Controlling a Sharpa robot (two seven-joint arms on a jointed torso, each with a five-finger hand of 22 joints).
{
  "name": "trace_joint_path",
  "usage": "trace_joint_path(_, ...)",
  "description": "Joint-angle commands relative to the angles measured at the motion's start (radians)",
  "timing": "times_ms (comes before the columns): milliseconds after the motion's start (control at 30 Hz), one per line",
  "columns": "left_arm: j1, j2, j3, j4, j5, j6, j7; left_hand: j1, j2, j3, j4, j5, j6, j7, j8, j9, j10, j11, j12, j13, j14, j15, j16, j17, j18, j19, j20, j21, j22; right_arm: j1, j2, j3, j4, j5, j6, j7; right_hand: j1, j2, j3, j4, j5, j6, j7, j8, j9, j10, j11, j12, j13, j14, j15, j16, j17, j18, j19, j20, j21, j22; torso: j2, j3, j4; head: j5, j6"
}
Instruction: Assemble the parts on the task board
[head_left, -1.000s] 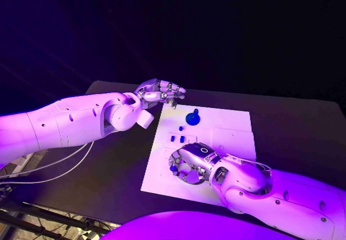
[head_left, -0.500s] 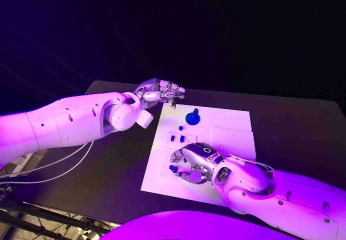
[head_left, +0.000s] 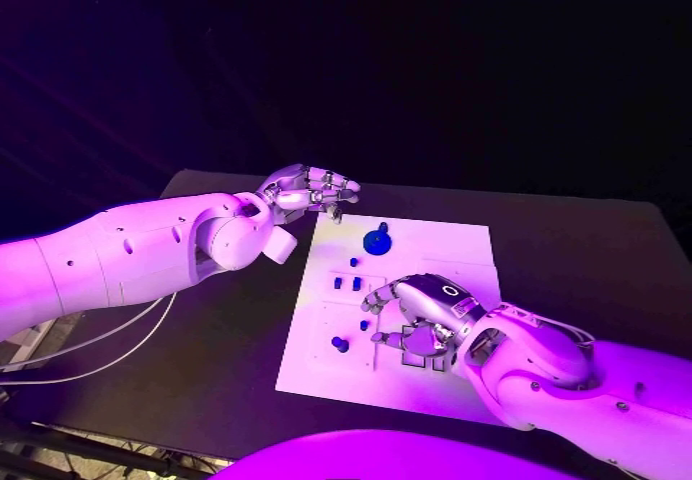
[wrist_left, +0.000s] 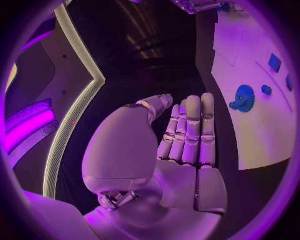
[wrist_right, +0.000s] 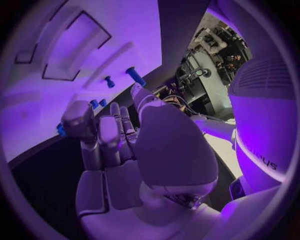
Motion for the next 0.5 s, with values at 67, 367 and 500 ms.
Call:
trace_joint_path(67, 0.000, -0.001, -0.001, 0.003, 0.000, 0.013, 0.009, 0.003, 0.009, -0.003, 0.002, -0.001, -0.008, -0.002, -0.006, 0.000, -0.007, 0.003, 0.007, 0.001, -0.006, 0.000, -0.002, -0.001, 0.015, 0.007, 0.001, -0.005, -0.001, 0.045, -0.089, 0.004, 0.042, 0.251, -0.021, 0.023, -0.015, -0.009, 0.014, 0.028, 0.005, 0.010, 0.005, -0.005, 0.000, 0.118, -0.012, 0.034, 0.007, 0.040, -0.007, 0.037, 0.063, -0.021, 0.042, -0.010, 0.114, 0.140, -0.002, -0.0015, -0.0007, -0.049, 0.013)
trace_joint_path(367, 0.000, 0.000, -0.004, 0.001, 0.003, 0.006, 0.014, 0.004, 0.010, -0.005, 0.005, -0.001, -0.008, -0.003, -0.006, 0.000, -0.010, 0.003, 0.010, 0.002, -0.007, 0.000, -0.002, -0.002, 0.015, 0.010, 0.001, -0.009, -0.003, 0.103, -0.281, 0.004, 0.087, 0.425, 0.100, -0.082, -0.104, -0.001, -0.034, 0.049, 0.000, 0.036, -0.040, 0.104, 0.059, 0.370, -0.070, 0.572, 0.619, 0.096, -0.056, 0.124, 0.227, -0.066, 0.122, -0.057, 0.398, 0.208, -0.011, -0.0067, -0.0112, -0.152, 0.032)
trace_joint_path(500, -0.001, 0.001, -0.005, 0.001, 0.003, 0.001, 0.015, 0.001, 0.009, -0.006, 0.007, -0.002, -0.008, -0.002, -0.006, 0.000, -0.011, 0.003, 0.011, 0.002, -0.007, 0.000, -0.001, -0.002, 0.015, 0.010, 0.001, -0.010, -0.004, 0.104, -0.340, -0.001, 0.098, 0.413, 0.156, -0.144, -0.231, 0.034, -0.109, 0.052, 0.083, 0.017, -0.050, 0.180, 0.096, 0.454, -0.076, 0.838, 0.995, 0.109, -0.060, 0.167, 0.308, -0.078, 0.137, -0.060, 0.470, 0.223, -0.015, -0.0053, -0.0168, -0.169, 0.028)
